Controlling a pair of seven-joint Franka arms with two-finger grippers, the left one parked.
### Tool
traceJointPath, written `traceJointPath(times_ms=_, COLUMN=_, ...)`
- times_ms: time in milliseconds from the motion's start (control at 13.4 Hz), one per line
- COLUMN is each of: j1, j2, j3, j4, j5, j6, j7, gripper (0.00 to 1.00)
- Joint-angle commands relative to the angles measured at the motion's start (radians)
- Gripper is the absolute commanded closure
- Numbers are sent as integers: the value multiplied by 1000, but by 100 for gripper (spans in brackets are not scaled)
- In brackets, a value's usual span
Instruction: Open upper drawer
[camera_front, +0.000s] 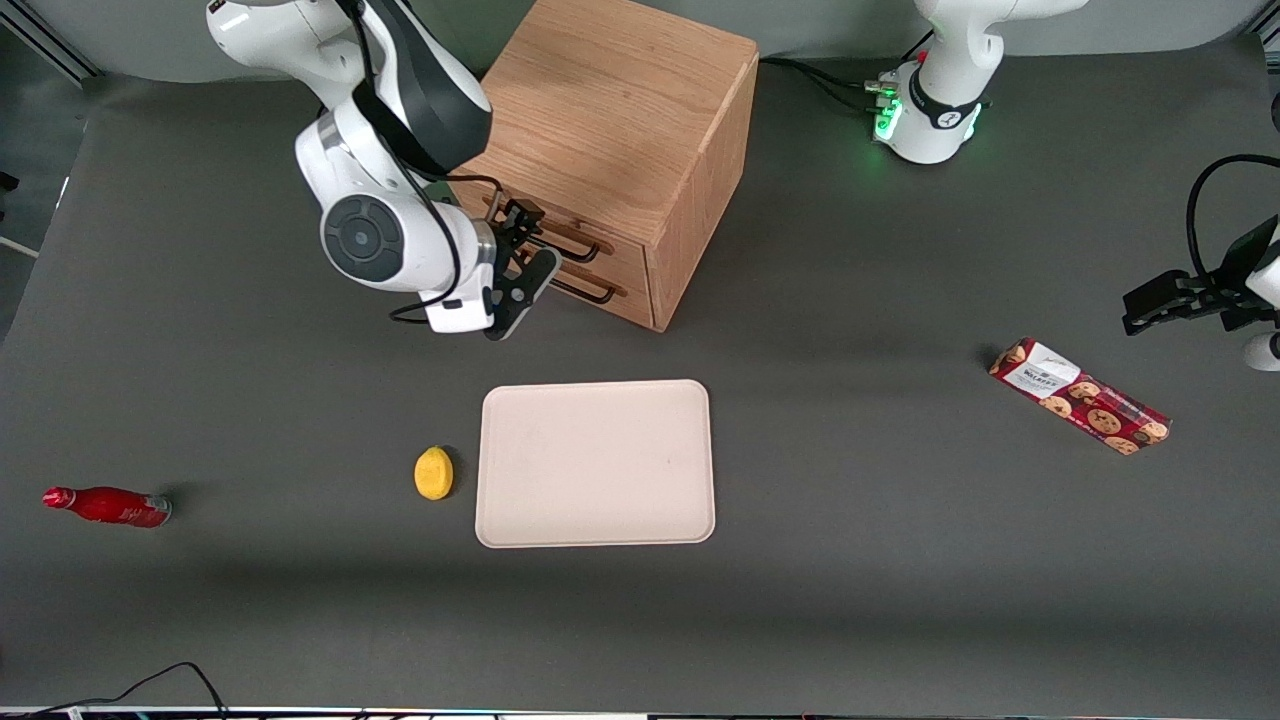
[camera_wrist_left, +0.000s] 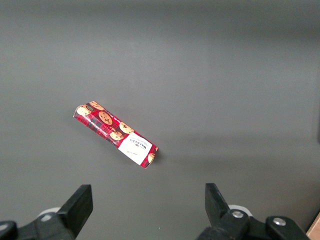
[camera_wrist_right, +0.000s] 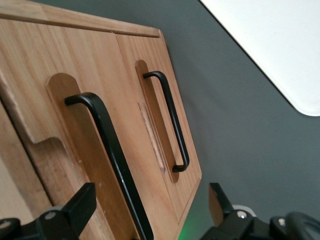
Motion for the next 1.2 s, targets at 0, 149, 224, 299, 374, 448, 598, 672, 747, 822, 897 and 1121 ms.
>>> traceJointPath(times_ms=0, j1=-5, j2=5, j3=10, j4=-22, j5=30, j6=18, j7=-26, gripper=0)
traceJointPath(times_ms=149, j1=-5, j2=4, j3=24, j4=-36, j5=32, j6=18, j7=-44, gripper=0)
traceJointPath(times_ms=224, j1=-6, j2=4, j3=24, j4=-42, j5=32, j6=19, j7=-58, gripper=0)
traceJointPath(times_ms=299, j1=-8, j2=5, j3=24, j4=-45, j5=32, j6=22, j7=-61, gripper=0)
traceJointPath(times_ms=374, j1=-9, j2=5, j3=24, j4=-53, j5=32, j6=31, j7=-62, gripper=0)
traceJointPath(times_ms=448, j1=-9, j2=5, j3=24, j4=-62, j5=32, j6=37, j7=-76, gripper=0)
traceJointPath(times_ms=598, j1=-9, j2=4, j3=24, j4=-84, j5=32, j6=56, j7=-96, gripper=0)
traceJointPath(times_ms=672, j1=-9, j2=5, j3=24, j4=-90, j5=32, j6=62, j7=-99, gripper=0)
traceJointPath(times_ms=747, j1=-9, j2=5, j3=24, j4=-97, j5=32, j6=71, j7=-101, gripper=0)
traceJointPath(times_ms=822, j1=-9, j2=4, j3=24, j4=-105, j5=32, j6=79, j7=-101, gripper=0)
traceJointPath(times_ms=897, j1=-9, j2=5, j3=24, j4=-110, j5=32, j6=87, j7=-101, gripper=0)
traceJointPath(times_ms=1121, j1=-9, j2=13, j3=24, j4=-125, j5=32, j6=116, j7=-113, gripper=0)
